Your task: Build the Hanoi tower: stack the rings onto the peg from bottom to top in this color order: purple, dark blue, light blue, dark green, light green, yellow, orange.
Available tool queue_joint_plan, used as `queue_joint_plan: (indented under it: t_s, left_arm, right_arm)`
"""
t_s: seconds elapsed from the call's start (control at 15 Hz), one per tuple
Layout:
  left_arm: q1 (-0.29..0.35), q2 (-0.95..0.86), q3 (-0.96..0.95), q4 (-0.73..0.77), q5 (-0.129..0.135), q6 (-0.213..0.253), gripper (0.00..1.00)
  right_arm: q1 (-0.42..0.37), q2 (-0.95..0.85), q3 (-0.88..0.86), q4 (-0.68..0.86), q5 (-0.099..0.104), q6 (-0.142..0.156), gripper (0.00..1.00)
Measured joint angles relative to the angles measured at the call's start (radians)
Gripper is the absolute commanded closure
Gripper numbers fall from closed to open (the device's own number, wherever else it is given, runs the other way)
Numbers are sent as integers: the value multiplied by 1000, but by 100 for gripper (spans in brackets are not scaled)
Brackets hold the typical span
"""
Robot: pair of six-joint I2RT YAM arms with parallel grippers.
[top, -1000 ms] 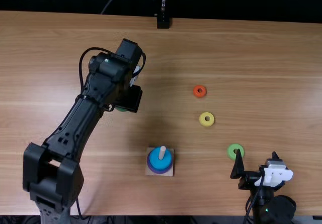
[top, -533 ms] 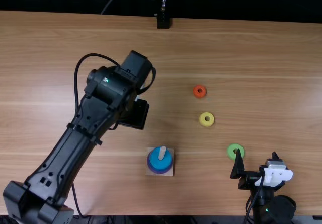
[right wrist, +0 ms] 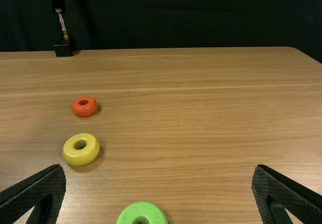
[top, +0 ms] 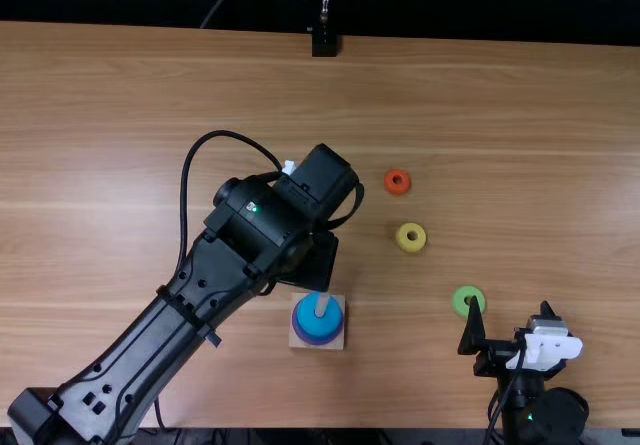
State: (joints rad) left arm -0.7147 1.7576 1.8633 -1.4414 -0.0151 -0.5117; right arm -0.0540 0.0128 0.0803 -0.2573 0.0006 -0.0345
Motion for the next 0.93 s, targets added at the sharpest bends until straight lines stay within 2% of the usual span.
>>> queue_joint_plan:
  t_s: [0.53,0.93]
  left_arm:
    - [-82,-8,-29,0,0,-66,100]
    - [-124,-9,-54,0,1,-91,100]
  right_arm:
    - [0,0,0,0,0,0,0]
    - [0,0,0,0,0,0,0]
